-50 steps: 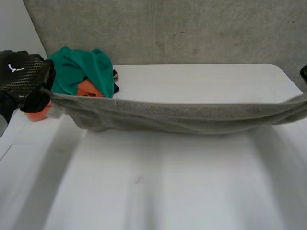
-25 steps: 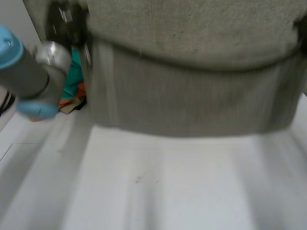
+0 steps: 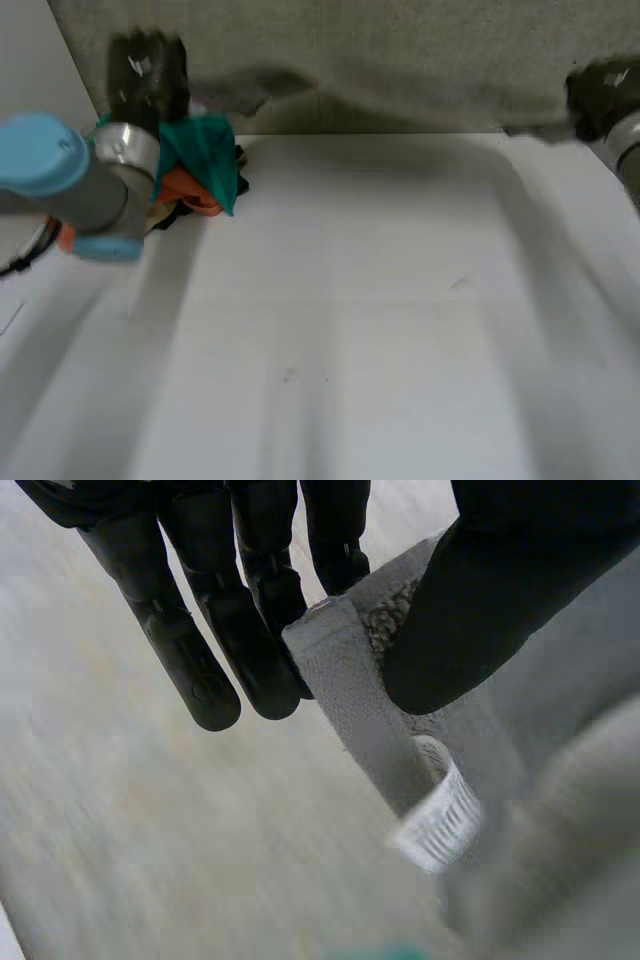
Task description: Fold the laundry.
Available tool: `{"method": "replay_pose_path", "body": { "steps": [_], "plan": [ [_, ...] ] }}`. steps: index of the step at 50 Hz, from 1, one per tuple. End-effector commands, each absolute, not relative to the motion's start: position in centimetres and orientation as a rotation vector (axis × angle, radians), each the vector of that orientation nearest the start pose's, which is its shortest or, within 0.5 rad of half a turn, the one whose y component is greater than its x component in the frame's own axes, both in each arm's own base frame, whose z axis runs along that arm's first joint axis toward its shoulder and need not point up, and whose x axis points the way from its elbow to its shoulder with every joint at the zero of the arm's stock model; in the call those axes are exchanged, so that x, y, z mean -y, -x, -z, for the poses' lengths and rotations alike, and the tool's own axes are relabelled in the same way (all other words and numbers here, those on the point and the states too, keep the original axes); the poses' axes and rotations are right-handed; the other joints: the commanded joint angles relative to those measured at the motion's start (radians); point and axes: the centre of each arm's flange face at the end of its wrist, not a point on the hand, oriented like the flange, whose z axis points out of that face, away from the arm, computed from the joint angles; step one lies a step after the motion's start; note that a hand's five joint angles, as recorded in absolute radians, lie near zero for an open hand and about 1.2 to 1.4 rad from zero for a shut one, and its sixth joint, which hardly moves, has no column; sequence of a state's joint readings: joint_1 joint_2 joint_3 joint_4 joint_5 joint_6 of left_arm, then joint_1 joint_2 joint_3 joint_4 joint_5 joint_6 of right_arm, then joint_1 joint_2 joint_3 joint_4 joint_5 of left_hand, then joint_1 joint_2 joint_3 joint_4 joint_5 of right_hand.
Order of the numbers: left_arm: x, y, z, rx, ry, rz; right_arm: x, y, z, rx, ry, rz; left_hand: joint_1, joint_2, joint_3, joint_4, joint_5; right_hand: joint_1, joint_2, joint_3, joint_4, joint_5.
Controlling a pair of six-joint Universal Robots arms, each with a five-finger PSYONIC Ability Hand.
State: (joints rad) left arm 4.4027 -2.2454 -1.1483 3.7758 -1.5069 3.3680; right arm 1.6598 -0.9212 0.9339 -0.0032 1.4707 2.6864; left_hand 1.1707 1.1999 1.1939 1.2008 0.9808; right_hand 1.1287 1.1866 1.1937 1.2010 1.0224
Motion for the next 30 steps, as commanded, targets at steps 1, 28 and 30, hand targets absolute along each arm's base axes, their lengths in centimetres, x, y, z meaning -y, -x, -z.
{"method": "replay_pose_path", "body": {
  "steps": [1, 28, 30],
  "plan": [
    [36.1, 26.4, -16.8, -2.137, -0.766, 2.255, 39.8, -17.2, -18.7, -2.614, 1.071, 1.83, 0.226, 0.196, 0.202, 0.195, 0.241, 0.268, 0.21, 0.203, 0.195, 0.199],
    [26.3, 21.5, -18.5, -2.086, -1.269, 1.906, 33.0, -13.2, -19.5, -2.779, 1.297, 1.547, 0.226, 0.196, 0.202, 0.195, 0.241, 0.268, 0.21, 0.203, 0.195, 0.199],
    [28.6, 23.9, -17.6, -2.021, -1.287, 1.95, 34.0, -13.5, -19.1, -2.772, 1.264, 1.587, 0.226, 0.196, 0.202, 0.195, 0.241, 0.268, 0.21, 0.203, 0.195, 0.199]
  ]
}}
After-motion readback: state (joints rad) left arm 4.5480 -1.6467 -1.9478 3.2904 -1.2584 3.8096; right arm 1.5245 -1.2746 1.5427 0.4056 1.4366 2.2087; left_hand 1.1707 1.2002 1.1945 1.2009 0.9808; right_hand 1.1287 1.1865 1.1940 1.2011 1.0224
